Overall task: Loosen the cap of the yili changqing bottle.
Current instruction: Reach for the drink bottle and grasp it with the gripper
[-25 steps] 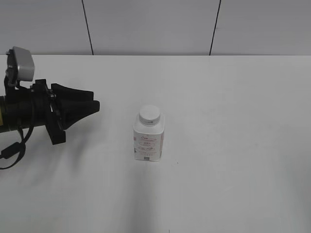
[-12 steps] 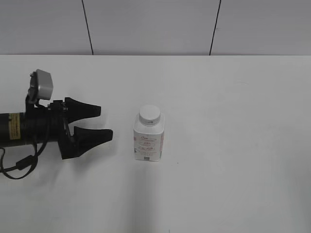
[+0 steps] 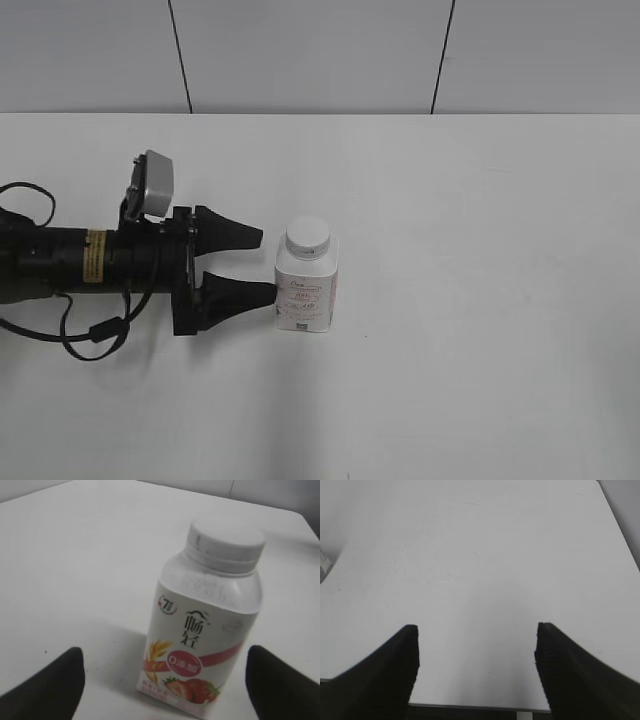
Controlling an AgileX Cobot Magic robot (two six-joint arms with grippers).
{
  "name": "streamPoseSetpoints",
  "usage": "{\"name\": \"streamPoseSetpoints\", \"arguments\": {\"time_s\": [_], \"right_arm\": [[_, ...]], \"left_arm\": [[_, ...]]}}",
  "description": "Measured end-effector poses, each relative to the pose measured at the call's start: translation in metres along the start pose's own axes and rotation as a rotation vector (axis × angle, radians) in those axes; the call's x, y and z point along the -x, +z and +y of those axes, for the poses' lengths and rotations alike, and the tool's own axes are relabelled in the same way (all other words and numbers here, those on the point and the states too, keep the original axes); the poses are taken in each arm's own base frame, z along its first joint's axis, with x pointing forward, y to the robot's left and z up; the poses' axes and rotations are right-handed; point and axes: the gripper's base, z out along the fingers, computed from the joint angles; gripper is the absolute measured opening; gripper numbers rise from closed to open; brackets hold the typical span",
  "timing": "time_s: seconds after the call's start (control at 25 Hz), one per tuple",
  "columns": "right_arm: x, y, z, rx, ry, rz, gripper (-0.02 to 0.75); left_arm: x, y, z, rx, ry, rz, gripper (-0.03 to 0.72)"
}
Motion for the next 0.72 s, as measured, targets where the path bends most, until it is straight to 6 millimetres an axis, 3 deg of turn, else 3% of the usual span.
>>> {"name": "streamPoseSetpoints", "arguments": {"time_s": [0.72], "right_arm": [[0.000,0.000,0.000,0.000,0.000,0.000,0.571]], "left_arm": [[-0.002,0.064,0.003,-0.156,0.020,0.009,0.594]]}}
